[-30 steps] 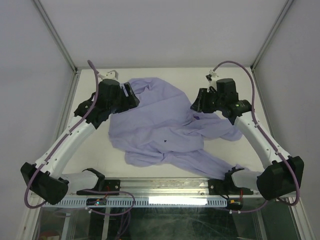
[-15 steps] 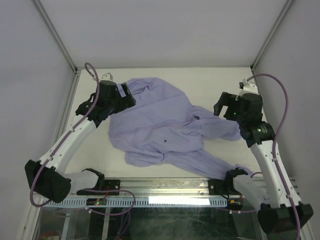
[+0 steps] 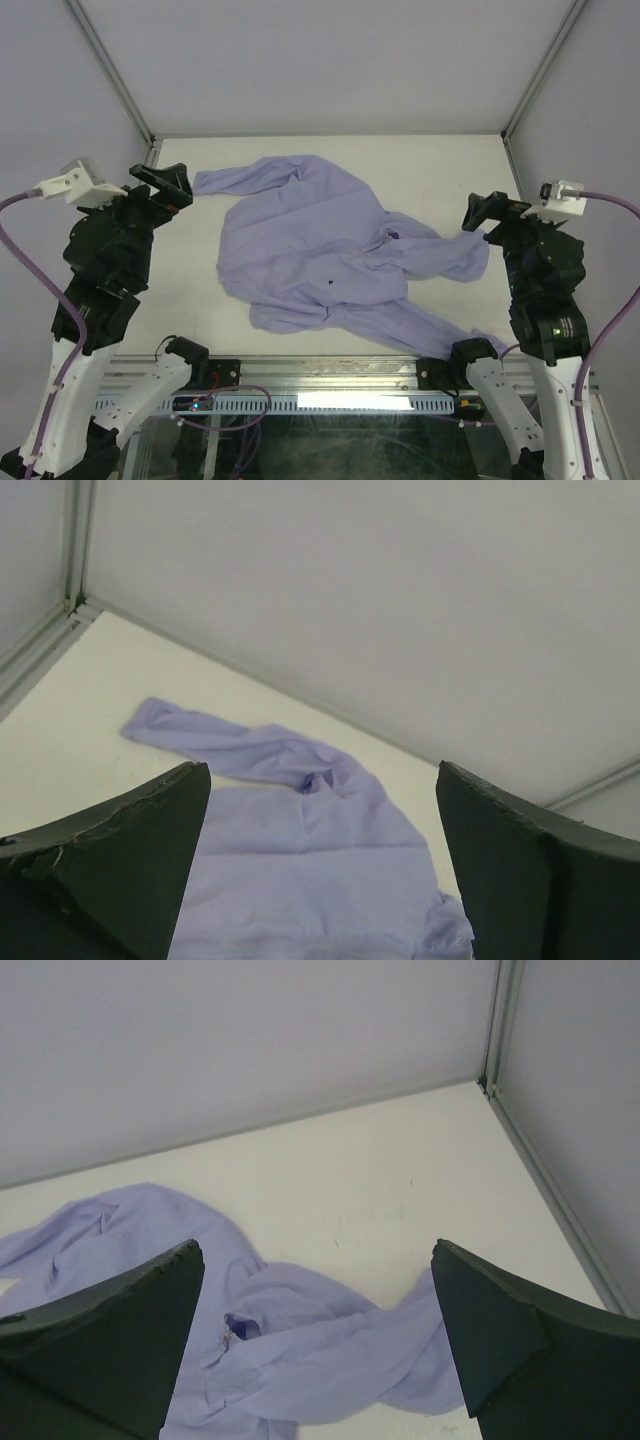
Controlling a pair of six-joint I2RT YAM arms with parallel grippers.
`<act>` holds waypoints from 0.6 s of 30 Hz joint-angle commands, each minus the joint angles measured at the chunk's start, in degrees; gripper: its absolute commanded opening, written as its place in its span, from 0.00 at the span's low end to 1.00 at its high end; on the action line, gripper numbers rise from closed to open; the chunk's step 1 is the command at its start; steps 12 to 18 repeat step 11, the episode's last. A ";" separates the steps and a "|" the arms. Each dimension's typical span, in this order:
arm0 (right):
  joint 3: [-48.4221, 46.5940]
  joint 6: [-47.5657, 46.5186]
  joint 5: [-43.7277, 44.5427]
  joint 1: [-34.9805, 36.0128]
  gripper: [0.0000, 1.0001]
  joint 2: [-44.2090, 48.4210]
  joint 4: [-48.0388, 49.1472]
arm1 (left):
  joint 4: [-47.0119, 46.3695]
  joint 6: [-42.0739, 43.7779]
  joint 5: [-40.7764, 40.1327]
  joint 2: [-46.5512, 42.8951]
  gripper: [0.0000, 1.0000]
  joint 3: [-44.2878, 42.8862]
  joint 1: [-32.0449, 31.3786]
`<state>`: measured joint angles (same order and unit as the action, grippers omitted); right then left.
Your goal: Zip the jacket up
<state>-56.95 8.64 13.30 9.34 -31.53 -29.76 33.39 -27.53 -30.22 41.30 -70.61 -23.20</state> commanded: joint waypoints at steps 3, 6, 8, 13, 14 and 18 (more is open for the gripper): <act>-2.57 -1.54 1.19 -0.09 0.99 0.13 7.54 | -7.79 3.46 -5.46 -3.20 0.99 2.02 -0.12; -2.11 -1.06 0.41 -0.07 0.99 -0.11 8.06 | -7.87 3.38 -5.13 -2.78 0.99 2.32 -0.10; -1.67 -0.95 -0.23 -0.11 0.99 -0.03 8.40 | -7.90 3.23 -4.86 -2.63 0.99 2.47 -0.10; -1.56 -0.78 -0.16 -0.11 0.99 -0.26 9.00 | -7.90 3.10 -4.93 -2.63 0.99 2.67 -0.09; -1.56 -0.78 -0.16 -0.11 0.99 -0.26 9.00 | -7.90 3.10 -4.93 -2.63 0.99 2.67 -0.09; -1.56 -0.78 -0.16 -0.11 0.99 -0.26 9.00 | -7.90 3.10 -4.93 -2.63 0.99 2.67 -0.09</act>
